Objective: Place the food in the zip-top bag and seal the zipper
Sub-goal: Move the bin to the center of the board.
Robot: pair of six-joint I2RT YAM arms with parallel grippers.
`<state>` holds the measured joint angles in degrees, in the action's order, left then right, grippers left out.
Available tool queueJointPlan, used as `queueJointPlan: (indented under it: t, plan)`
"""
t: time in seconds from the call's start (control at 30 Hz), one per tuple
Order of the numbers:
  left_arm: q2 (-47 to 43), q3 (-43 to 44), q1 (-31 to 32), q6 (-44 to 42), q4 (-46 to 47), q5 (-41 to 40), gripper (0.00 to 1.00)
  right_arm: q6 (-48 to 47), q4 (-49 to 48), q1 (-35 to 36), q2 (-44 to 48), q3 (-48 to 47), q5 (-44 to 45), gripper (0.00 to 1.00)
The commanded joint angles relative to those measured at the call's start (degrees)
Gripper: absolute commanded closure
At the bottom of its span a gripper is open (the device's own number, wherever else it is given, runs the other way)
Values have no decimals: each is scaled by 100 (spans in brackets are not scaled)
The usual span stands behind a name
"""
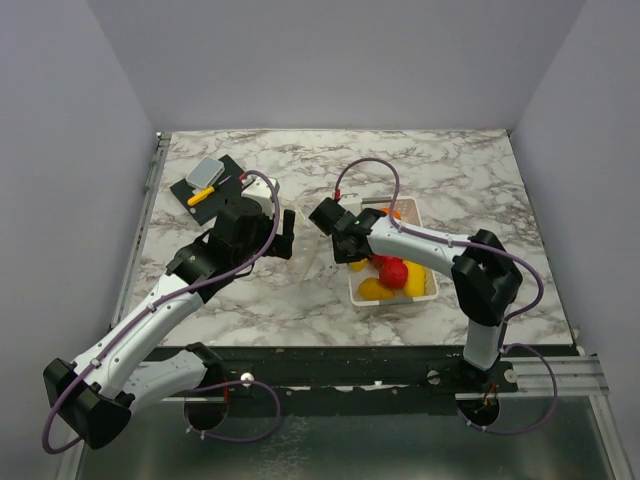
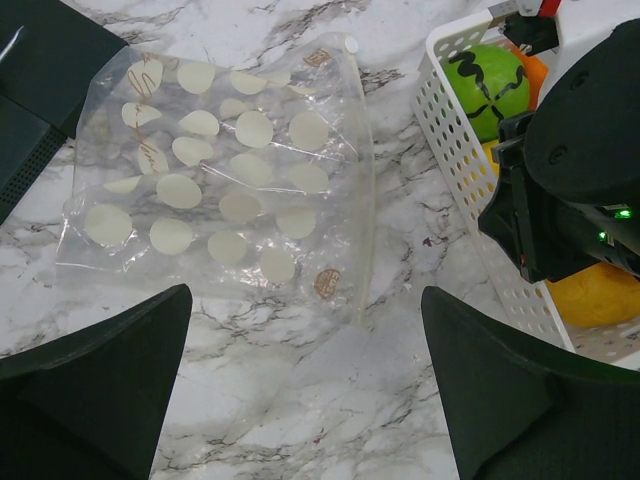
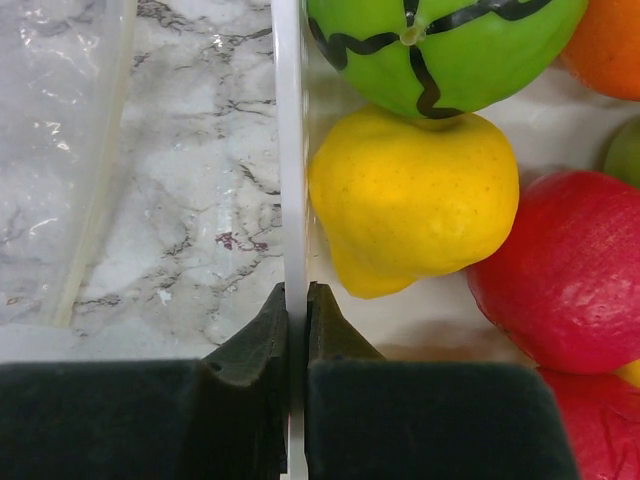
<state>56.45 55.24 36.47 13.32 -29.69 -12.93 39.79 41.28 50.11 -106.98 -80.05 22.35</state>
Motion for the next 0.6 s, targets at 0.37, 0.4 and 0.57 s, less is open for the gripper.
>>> queueJointPlan:
  t: [0.37,0.4,0.57]
  plan:
    - [6,-64,7,181,16,89,1,281,217,-276,569,768,858,99]
    - [7,-58,9,197,16,89,1,259,196,-296,598,810,861,99]
    - [2,-99,10,279,25,54,1,142,131,-356,704,933,874,99]
